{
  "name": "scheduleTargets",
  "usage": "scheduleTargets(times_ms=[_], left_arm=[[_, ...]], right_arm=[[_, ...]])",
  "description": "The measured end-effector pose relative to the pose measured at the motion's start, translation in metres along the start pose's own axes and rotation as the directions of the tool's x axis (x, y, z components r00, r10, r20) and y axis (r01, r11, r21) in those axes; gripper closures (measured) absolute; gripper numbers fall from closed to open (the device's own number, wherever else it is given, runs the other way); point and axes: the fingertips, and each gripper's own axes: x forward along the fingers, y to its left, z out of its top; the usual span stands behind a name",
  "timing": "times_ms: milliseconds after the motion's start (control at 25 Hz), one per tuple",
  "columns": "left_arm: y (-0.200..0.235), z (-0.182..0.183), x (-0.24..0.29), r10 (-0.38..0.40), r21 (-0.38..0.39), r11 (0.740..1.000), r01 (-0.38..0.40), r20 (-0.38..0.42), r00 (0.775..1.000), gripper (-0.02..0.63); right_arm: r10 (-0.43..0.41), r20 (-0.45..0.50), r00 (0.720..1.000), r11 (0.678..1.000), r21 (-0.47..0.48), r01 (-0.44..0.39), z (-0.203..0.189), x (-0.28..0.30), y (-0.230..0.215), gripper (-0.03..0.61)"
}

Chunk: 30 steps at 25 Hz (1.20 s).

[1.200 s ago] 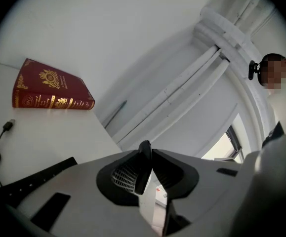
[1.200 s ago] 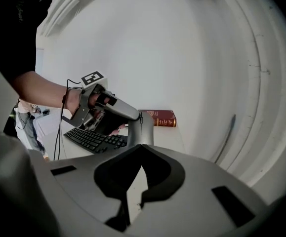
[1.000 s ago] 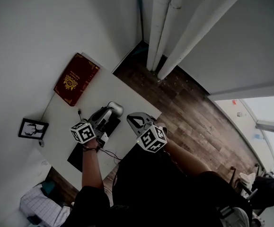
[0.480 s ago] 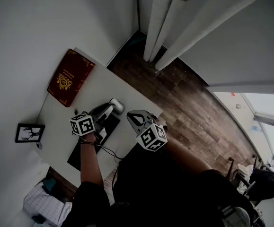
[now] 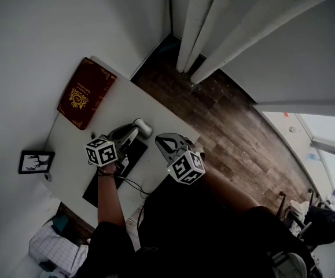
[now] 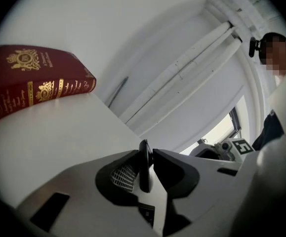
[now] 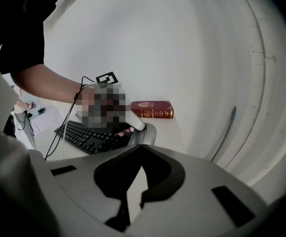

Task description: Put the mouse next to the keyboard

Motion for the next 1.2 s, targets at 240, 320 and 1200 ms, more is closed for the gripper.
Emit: scheduleTargets(times_ms=[240, 320, 1200], left_arm=[[0.006, -0.001, -0.002, 0.076, 0.123, 0.990, -0.069, -0.052, 0.996, 0.515], [0.009, -0.002, -0.002, 0.092, 0.148, 0.986, -0.082, -0.063, 0.994, 0.509], [0.047, -0.007, 0.002, 0.292, 0.367, 0.907, -0.207, -0.191, 0.937, 0.482]], right_arm=[[0.000, -0.001, 1.000, 1.000, 0.002, 0.000, 0.001, 0.001, -0.001, 0.558], [0.003, -0.008, 1.000, 1.000, 0.001, -0.003, -0.001, 0.002, 0.000, 0.558], [0.013, -0.041, 0.999, 1.000, 0.009, -0.013, -0.010, 0.009, 0.001, 0.558]])
